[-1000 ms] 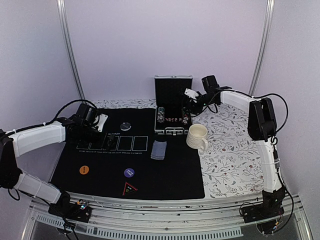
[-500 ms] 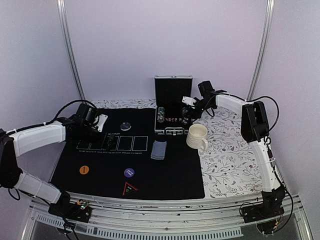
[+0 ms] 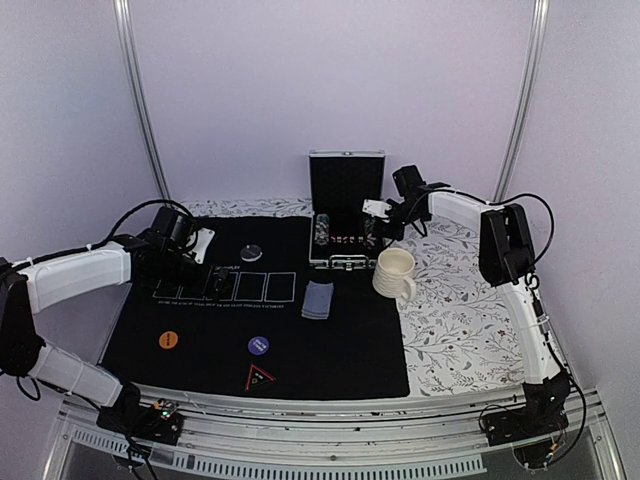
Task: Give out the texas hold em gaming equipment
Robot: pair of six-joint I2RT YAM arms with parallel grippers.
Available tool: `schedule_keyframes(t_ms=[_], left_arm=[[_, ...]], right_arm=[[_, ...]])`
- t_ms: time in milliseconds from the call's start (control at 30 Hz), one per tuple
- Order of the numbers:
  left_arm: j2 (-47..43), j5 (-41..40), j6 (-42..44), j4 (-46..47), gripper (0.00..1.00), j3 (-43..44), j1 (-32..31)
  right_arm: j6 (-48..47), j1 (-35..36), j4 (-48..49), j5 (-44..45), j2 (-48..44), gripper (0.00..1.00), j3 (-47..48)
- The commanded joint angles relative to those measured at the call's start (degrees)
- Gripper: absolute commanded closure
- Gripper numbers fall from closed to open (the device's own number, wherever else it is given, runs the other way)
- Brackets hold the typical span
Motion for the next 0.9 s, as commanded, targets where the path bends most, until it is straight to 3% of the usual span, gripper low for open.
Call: schedule_keyframes(t_ms=[0, 433, 867], left_arm=[[0.63, 0.95, 0.09, 0.78, 0.02, 0.08, 0.60], [0.69, 1.65, -0.03, 0.78, 0.02, 0.09, 0.81], [0.98, 2.39, -0.15, 0.78, 0.02, -0.02, 0.99]], right_arm=[[-2.41, 2.11, -2.66, 1.31, 0.56, 0.72, -1.53], [-5.22, 2.94, -4.74, 2.04, -2.39, 0.70, -4.91], [-3.92, 3.03, 1.04, 3.00, -0.56, 0.52, -3.92]])
